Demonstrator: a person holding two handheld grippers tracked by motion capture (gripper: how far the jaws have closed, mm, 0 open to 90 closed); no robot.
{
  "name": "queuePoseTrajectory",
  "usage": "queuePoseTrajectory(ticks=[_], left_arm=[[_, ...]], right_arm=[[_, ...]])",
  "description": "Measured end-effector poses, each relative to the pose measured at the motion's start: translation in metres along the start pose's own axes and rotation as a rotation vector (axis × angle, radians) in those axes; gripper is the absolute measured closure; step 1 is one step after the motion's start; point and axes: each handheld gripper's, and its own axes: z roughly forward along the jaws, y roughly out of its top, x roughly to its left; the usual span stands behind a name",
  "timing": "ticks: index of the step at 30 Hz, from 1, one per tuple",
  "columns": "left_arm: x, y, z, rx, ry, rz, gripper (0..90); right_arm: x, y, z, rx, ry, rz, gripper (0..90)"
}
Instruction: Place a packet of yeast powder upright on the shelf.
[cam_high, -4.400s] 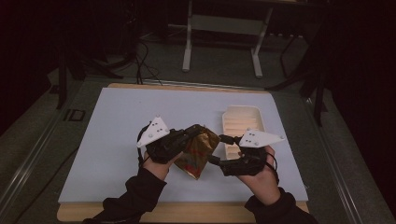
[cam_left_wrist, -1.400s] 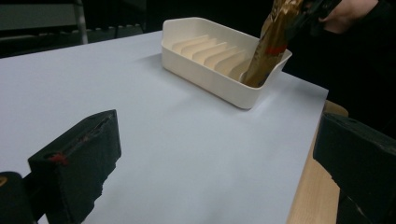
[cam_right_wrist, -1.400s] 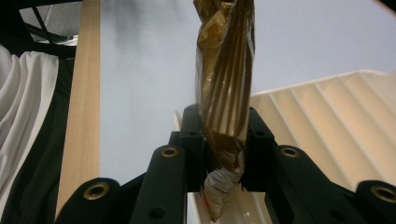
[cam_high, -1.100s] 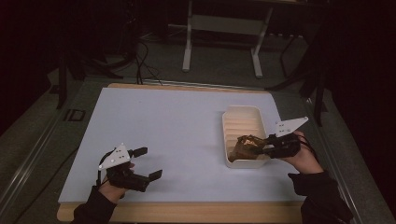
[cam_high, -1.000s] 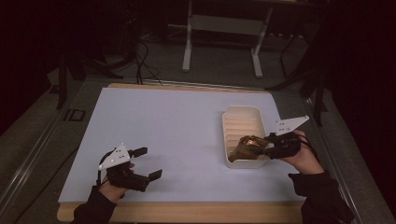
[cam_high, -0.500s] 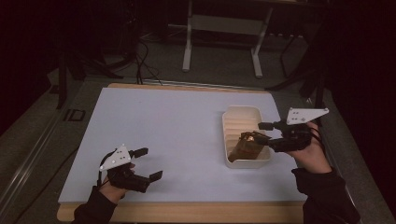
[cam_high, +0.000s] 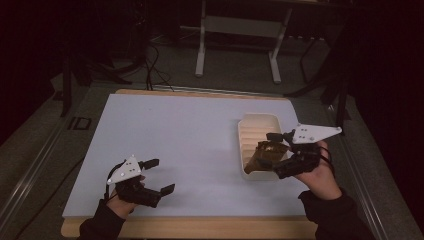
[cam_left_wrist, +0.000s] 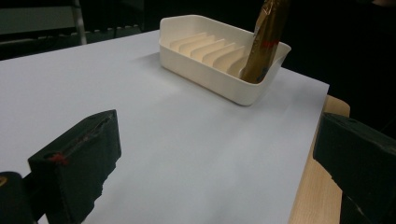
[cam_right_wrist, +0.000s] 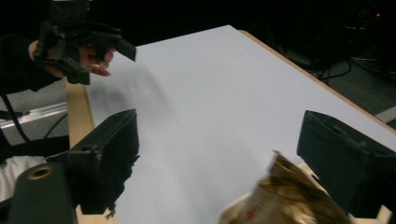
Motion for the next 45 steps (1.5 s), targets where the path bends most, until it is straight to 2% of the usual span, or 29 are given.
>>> queuePoseTrajectory(ticks=[3, 6, 7, 9, 10, 11, 14, 18, 19, 26, 30, 35, 39, 42, 45], left_arm=[[-0.001, 0.000, -0.001, 0.001, -0.001, 0.006, 1.8], [-0.002, 0.000, -0.001, -0.001, -0.001, 0.003, 1.8], [-0.002, 0.000, -0.001, 0.001, -0.002, 0.007, 1.8], [-0.002, 0.000, -0.001, 0.001, -0.002, 0.010, 1.8], [-0.002, 0.000, -0.001, 0.001, -0.002, 0.010, 1.8], [-0.002, 0.000, -0.002, -0.007, -0.003, 0.005, 1.8], [-0.002, 0.000, -0.002, -0.007, -0.002, 0.004, 1.8], [-0.002, -0.001, -0.002, -0.005, -0.001, 0.005, 1.8], [-0.002, -0.001, -0.002, -0.003, -0.001, 0.005, 1.8], [-0.001, -0.001, -0.002, -0.004, -0.002, 0.002, 1.8], [-0.002, -0.002, -0.001, -0.001, -0.003, 0.003, 1.8], [-0.002, -0.002, -0.001, -0.005, -0.004, 0.002, 1.8], [-0.001, -0.003, -0.002, -0.007, -0.002, 0.000, 1.8], [-0.001, -0.003, -0.002, -0.010, -0.002, -0.002, 1.8], [-0.001, -0.003, -0.002, -0.010, -0.001, -0.002, 1.8]], right_arm=[[0.010, -0.002, 0.004, -0.027, 0.006, -0.008, 10.1], [0.016, -0.003, 0.006, -0.048, 0.032, -0.008, 10.0], [0.021, -0.005, 0.006, -0.072, 0.042, -0.002, 10.1], [0.026, -0.008, 0.008, -0.086, 0.060, 0.012, 10.1], [0.026, -0.008, 0.008, -0.086, 0.060, 0.012, 10.1], [0.032, -0.012, 0.010, -0.078, 0.044, 0.003, 10.1], [0.039, -0.019, 0.013, -0.076, 0.037, 0.020, 10.2], [0.047, -0.030, 0.018, -0.069, 0.039, 0.030, 10.3], [0.050, -0.032, 0.020, -0.061, 0.054, 0.035, 10.3], [0.064, -0.050, 0.030, -0.026, 0.054, 0.000, 10.3], [0.064, -0.062, 0.033, -0.011, 0.083, 0.030, 10.3], [0.065, -0.078, 0.038, 0.048, 0.047, 0.038, 10.3], [0.065, -0.090, 0.038, 0.050, 0.026, 0.063, 10.3], [0.065, -0.097, 0.037, 0.056, 0.032, 0.085, 10.3], [0.066, -0.101, 0.036, 0.054, 0.030, 0.080, 10.3]])
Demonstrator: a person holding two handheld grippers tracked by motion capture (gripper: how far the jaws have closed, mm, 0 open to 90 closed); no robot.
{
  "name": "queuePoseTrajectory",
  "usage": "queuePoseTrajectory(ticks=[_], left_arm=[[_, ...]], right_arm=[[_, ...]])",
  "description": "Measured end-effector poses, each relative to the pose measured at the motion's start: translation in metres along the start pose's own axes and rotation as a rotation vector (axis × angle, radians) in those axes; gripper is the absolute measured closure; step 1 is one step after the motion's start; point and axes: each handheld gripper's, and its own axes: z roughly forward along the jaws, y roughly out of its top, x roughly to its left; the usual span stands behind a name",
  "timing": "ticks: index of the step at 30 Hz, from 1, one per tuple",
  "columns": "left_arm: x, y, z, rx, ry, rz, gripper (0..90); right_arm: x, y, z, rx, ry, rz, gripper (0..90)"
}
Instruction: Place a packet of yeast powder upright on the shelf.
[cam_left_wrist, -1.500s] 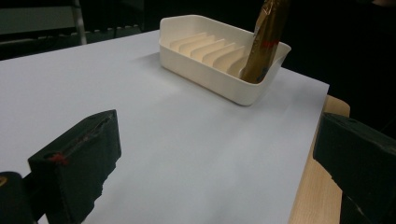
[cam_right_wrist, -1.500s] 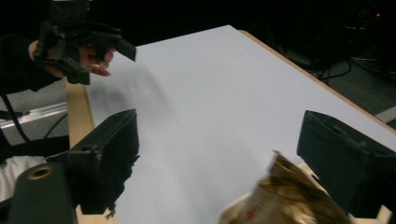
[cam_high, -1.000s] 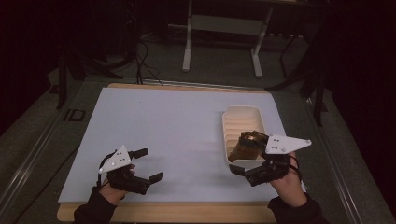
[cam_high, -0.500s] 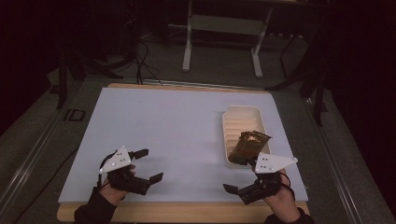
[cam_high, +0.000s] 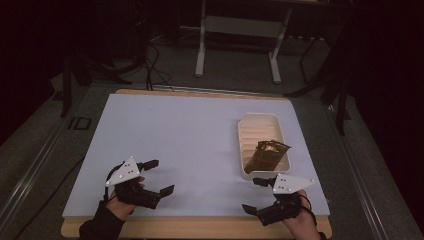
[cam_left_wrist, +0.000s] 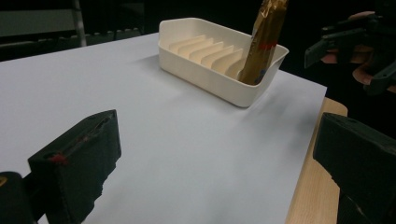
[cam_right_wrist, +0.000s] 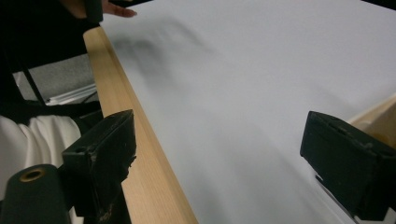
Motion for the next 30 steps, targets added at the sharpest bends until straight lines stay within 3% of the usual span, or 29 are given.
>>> queuePoseTrajectory(ticks=[7, 14, 21, 30], left_arm=[[0.000, -0.001, 0.000, -0.004, 0.000, 0.003, 1.8], [0.000, -0.002, 0.003, 0.004, 0.000, 0.012, 1.8], [0.001, -0.003, 0.003, -0.010, -0.005, 0.003, 1.8], [0.000, -0.003, 0.002, -0.010, -0.004, 0.003, 1.8]], right_arm=[[0.001, -0.011, -0.007, 0.014, -0.024, -0.030, 10.4], [-0.006, -0.016, -0.014, -0.004, -0.018, -0.002, 10.4], [-0.013, -0.017, -0.021, -0.077, -0.042, 0.010, 10.4], [-0.014, -0.016, -0.022, -0.090, -0.053, 0.006, 10.4]])
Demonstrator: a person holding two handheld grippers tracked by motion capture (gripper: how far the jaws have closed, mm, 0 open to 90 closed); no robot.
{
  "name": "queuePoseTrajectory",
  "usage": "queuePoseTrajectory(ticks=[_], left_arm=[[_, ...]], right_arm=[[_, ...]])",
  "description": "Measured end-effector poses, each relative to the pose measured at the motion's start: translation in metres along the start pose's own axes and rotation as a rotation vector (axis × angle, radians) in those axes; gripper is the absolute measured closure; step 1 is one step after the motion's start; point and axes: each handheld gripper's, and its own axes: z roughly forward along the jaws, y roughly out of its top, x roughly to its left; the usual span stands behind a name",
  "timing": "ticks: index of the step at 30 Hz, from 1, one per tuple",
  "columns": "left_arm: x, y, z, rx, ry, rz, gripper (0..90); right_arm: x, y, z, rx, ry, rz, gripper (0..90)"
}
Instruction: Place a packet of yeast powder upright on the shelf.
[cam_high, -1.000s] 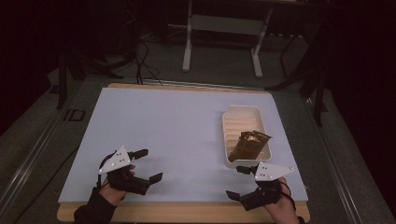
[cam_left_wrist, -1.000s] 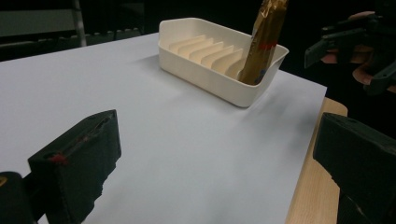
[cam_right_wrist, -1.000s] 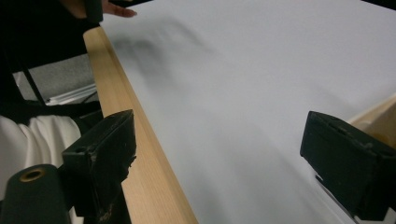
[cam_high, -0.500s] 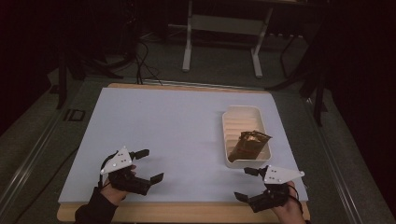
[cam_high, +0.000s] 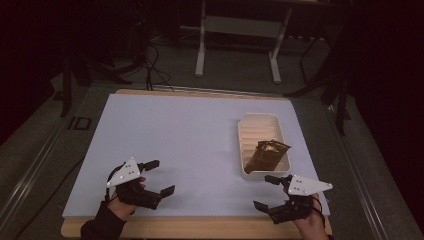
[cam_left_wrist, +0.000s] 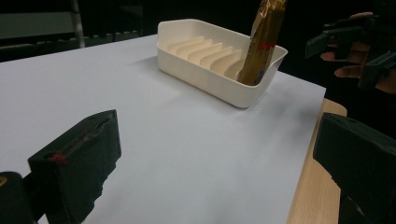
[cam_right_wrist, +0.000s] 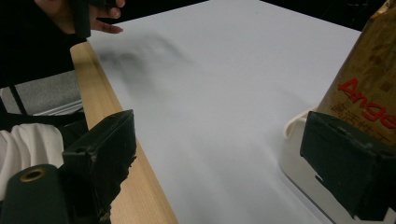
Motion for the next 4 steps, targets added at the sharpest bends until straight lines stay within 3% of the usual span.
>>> queuePoseTrajectory(ticks=[4], left_arm=[[0.0001, -0.0001, 0.0003, 0.000, 0.001, -0.001, 1.8]], right_arm=[[0.0001, 0.0000, -0.0003, 0.000, -0.004, -0.003, 10.4]])
